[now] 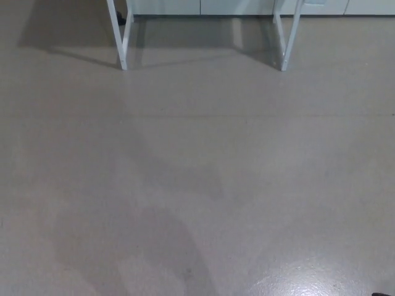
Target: The robot walk towards a table in front and pick up a black pencil case on the left hand side and put the pencil case into a small container on the right hand side
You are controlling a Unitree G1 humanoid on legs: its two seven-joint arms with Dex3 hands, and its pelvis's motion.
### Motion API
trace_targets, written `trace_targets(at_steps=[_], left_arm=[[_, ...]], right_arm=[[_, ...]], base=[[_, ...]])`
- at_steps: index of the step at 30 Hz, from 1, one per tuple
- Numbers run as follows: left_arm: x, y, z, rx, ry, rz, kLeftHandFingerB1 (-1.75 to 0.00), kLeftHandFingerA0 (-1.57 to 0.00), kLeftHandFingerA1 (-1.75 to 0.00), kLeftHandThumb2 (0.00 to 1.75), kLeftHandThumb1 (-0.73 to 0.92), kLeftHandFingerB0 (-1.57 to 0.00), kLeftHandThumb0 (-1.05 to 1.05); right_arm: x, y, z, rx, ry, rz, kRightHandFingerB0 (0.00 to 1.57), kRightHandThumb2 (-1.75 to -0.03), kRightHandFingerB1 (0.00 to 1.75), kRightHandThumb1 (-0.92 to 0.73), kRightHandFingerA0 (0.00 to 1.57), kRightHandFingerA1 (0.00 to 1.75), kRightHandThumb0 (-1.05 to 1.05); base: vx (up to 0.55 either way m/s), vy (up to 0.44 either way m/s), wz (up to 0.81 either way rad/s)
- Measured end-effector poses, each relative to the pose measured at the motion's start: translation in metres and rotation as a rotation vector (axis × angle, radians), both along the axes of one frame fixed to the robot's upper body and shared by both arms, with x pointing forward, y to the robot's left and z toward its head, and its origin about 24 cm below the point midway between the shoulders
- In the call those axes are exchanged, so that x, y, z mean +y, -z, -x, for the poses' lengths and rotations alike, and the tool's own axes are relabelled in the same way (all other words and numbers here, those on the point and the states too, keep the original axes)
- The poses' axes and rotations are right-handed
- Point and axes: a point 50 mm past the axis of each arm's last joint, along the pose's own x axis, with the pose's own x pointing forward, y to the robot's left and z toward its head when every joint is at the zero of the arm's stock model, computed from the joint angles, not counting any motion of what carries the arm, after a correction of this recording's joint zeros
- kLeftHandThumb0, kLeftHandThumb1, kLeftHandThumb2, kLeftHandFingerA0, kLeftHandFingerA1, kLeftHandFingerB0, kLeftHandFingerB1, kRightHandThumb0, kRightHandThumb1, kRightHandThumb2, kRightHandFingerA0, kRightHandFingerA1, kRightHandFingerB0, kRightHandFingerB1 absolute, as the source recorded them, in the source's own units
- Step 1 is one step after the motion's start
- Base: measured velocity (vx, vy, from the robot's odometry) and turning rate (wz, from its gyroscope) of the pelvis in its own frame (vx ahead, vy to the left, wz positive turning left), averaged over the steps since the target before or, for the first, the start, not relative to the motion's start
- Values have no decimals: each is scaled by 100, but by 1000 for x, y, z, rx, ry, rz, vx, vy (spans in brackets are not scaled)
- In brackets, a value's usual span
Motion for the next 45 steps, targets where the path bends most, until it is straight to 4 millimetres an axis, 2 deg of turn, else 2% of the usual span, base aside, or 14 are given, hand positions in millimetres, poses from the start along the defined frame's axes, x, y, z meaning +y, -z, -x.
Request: trace_targets(at_steps=[3,9,18,21,30,34,45], left_arm=[[0,0,3,-11,3,31,-35,-38,-51,54,47,-36,-8],[-1,4,12,-8,3,76,-34,-36,-47,55,51,-32,-10],[2,4,23,6,14,80,-34,-40,-44,53,47,-34,-10],[3,1,18,-16,33,73,-34,-39,-46,53,47,-34,-8],[-3,8,26,14,40,91,-34,-43,-47,54,47,-35,-9],[3,1,16,-15,49,64,-34,-43,-47,54,47,-35,-9],[3,2,14,-16,52,71,-36,-40,-48,54,49,-36,-7]], right_arm=[[0,1,6,4,0,-18,18,-82,53,-36,36,63,-11],[0,3,15,14,-1,-42,17,-83,52,-37,35,62,-12],[2,6,29,32,-3,-56,17,-83,52,-38,39,64,-12],[1,6,30,32,-4,-52,17,-83,52,-38,39,63,-12],[-2,4,27,16,-10,-36,19,-82,52,-37,47,68,-12],[4,6,27,17,-11,-53,19,-82,52,-37,47,68,-12],[4,5,23,2,-16,-52,19,-82,53,-37,44,66,-13]], base=[[0,0,0],[0,0,0],[25,-7,3],[-31,18,30],[56,148,-21],[129,48,-8],[169,-39,10]])
